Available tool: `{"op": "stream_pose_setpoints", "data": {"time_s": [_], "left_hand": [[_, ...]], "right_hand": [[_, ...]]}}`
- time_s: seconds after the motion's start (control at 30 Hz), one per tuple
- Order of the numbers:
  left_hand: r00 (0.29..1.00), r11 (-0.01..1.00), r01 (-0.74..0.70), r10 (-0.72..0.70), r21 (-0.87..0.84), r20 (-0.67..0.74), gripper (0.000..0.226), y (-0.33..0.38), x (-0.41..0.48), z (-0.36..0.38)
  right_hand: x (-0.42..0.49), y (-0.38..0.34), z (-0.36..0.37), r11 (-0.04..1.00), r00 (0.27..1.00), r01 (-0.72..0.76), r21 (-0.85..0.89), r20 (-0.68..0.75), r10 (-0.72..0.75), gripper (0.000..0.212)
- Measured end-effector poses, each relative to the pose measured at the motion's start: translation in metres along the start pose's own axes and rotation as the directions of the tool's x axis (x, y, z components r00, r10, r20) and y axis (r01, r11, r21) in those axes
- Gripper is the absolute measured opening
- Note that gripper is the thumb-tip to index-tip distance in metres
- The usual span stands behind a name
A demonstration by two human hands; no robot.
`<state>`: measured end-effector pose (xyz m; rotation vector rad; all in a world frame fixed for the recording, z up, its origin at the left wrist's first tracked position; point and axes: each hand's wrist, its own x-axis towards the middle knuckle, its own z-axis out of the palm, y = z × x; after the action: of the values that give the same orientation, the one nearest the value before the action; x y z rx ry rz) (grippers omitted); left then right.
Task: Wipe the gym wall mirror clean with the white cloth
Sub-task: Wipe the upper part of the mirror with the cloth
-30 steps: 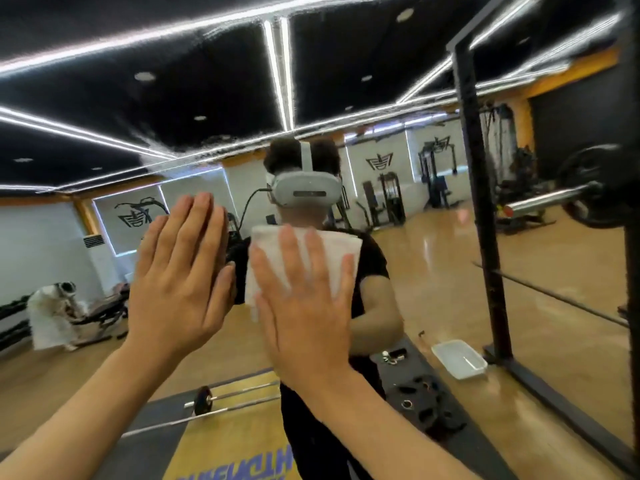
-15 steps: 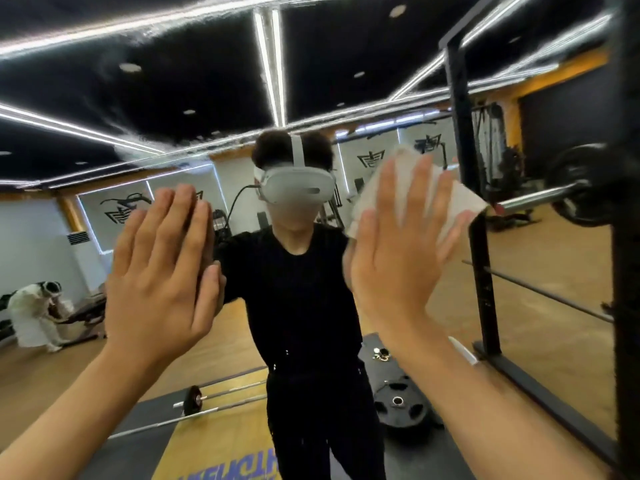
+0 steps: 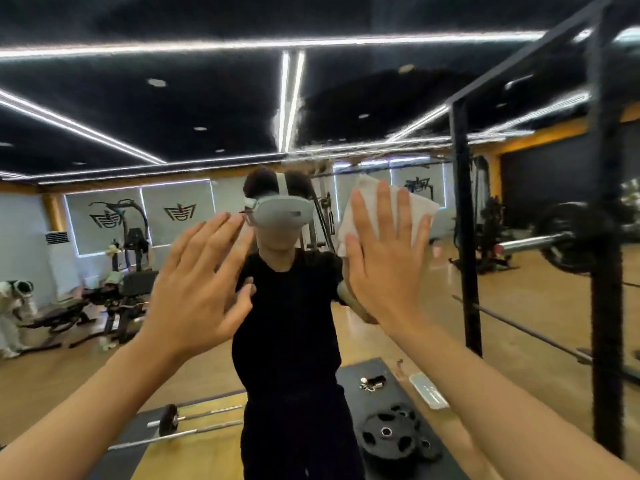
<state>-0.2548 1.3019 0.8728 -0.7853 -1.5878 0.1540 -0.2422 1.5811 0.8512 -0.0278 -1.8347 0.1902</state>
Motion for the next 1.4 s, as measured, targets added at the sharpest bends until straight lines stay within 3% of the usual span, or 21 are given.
{"op": "stream_pose_setpoints", "data": {"time_s": [0.13,0.3,0.37,0.47,0.57,0.67,0.73,0.8,0.9,1.0,1.07,1.17,1.23,1.3,1.4], "left_hand": [[0.999,0.996,0.047,-0.048,0.078,0.020,0.077,-0.055,-0.047,-0.020],[0.995,0.994,0.018,-0.028,0.104,0.097,0.082,-0.089,-0.085,-0.021],[0.993,0.990,-0.003,-0.013,0.139,0.118,0.082,-0.095,-0.091,-0.017],[0.994,0.987,0.003,-0.021,0.160,0.108,0.082,-0.098,-0.094,-0.011],[0.997,0.987,0.005,-0.017,0.161,0.078,0.081,-0.097,-0.095,-0.010],[0.998,0.988,0.001,-0.010,0.154,0.056,0.081,-0.096,-0.097,-0.008],[0.999,0.988,0.006,-0.013,0.154,0.040,0.080,-0.096,-0.097,-0.007],[0.999,0.986,0.009,-0.016,0.166,0.039,0.081,-0.095,-0.098,-0.006],[0.999,0.983,0.002,-0.012,0.182,0.053,0.082,-0.093,-0.096,-0.005],[0.998,0.980,0.003,-0.017,0.200,0.068,0.082,-0.094,-0.096,-0.005],[0.998,0.978,0.006,-0.018,0.207,0.060,0.081,-0.093,-0.098,-0.005],[0.998,0.980,0.006,-0.019,0.200,0.064,0.081,-0.093,-0.098,-0.005],[0.997,0.981,0.010,-0.024,0.196,0.069,0.081,-0.095,-0.098,-0.006],[0.997,0.981,0.009,-0.022,0.194,0.069,0.082,-0.096,-0.098,-0.006],[0.999,0.982,0.007,-0.017,0.190,0.050,0.083,-0.096,-0.099,-0.005]], "right_hand": [[0.000,-0.002,0.001,0.999,0.999,-0.036,-0.039,-0.024,0.035,0.059],[-0.009,-0.049,0.014,0.966,0.962,-0.259,0.022,-0.088,0.260,0.059],[-0.017,-0.076,0.022,0.972,0.968,-0.232,0.027,-0.096,0.234,0.059],[-0.034,-0.121,0.032,0.990,0.988,-0.139,-0.006,-0.071,0.138,0.059],[-0.055,-0.158,0.039,0.997,0.996,0.082,-0.007,0.028,-0.082,0.059],[-0.054,-0.125,0.035,0.913,0.914,0.402,-0.062,0.091,-0.396,0.060],[-0.044,-0.073,0.026,0.849,0.854,0.517,-0.106,0.123,-0.505,0.060],[-0.036,-0.022,0.016,0.900,0.909,0.417,-0.126,0.085,-0.409,0.060],[-0.016,0.016,-0.003,0.996,1.000,0.015,-0.090,-0.019,-0.017,0.058],[0.027,-0.032,-0.001,0.924,0.919,-0.381,0.027,-0.099,0.382,0.062],[0.046,-0.092,0.005,0.906,0.898,-0.415,0.083,-0.122,0.422,0.062],[0.038,-0.181,0.022,0.986,0.985,-0.143,0.088,-0.084,0.150,0.060],[0.025,-0.215,0.029,0.997,0.998,0.059,0.051,-0.032,-0.058,0.060],[0.016,-0.210,0.030,0.968,0.968,0.250,0.007,0.019,-0.250,0.061],[0.014,-0.147,0.022,0.841,0.846,0.533,-0.093,0.097,-0.525,0.059]]}}
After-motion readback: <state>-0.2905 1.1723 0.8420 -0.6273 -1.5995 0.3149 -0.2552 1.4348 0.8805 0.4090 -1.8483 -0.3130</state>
